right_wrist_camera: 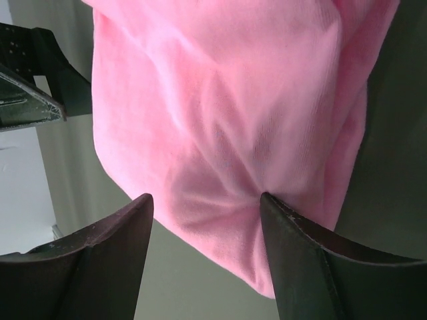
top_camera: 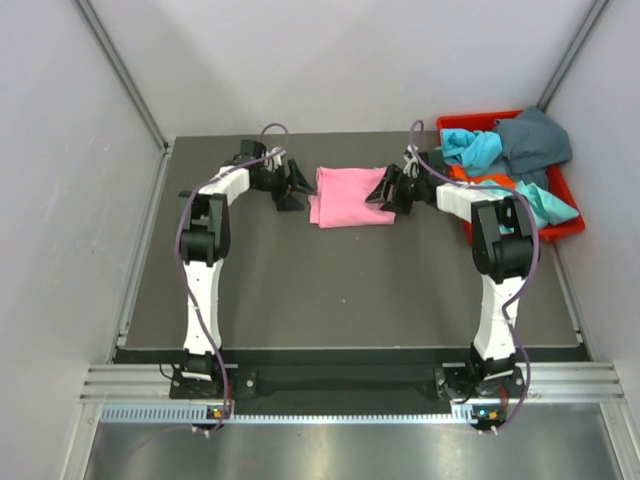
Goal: Fold and stack the t-shirts
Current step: Neatly place the folded tshirt to the corner
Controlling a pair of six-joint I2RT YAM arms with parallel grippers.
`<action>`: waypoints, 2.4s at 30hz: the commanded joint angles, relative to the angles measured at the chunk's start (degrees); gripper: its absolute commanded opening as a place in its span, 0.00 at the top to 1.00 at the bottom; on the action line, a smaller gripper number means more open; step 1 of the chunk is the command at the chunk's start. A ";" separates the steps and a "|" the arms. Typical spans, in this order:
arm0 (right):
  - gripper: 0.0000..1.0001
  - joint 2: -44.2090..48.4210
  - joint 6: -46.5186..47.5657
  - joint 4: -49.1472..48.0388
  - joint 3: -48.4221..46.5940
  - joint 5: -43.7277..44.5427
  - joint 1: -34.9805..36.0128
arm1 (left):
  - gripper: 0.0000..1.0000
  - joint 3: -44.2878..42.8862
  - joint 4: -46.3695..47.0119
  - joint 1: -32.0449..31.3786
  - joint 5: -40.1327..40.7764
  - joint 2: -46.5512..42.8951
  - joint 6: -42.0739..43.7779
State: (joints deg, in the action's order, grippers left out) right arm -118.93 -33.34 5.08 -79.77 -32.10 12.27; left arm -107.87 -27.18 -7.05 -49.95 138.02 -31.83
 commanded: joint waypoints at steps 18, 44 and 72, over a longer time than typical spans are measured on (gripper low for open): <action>0.34 -2.79 1.44 -2.53 -0.83 0.63 -0.32 | 0.51 -5.94 7.31 -6.31 -1.99 9.38 -2.44; 0.27 12.23 10.23 -0.42 -6.20 3.71 -7.70 | 1.00 -13.83 -29.56 13.36 11.89 -8.03 33.92; 0.27 18.21 10.67 -1.57 0.13 4.15 -8.32 | 1.00 -27.13 -39.88 27.61 37.91 -0.29 45.19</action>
State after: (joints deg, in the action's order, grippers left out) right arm -104.49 -23.55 5.65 -80.09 -28.16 4.05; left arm -132.66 -65.91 18.90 -15.27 138.37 11.99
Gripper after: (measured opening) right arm 0.728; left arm 0.122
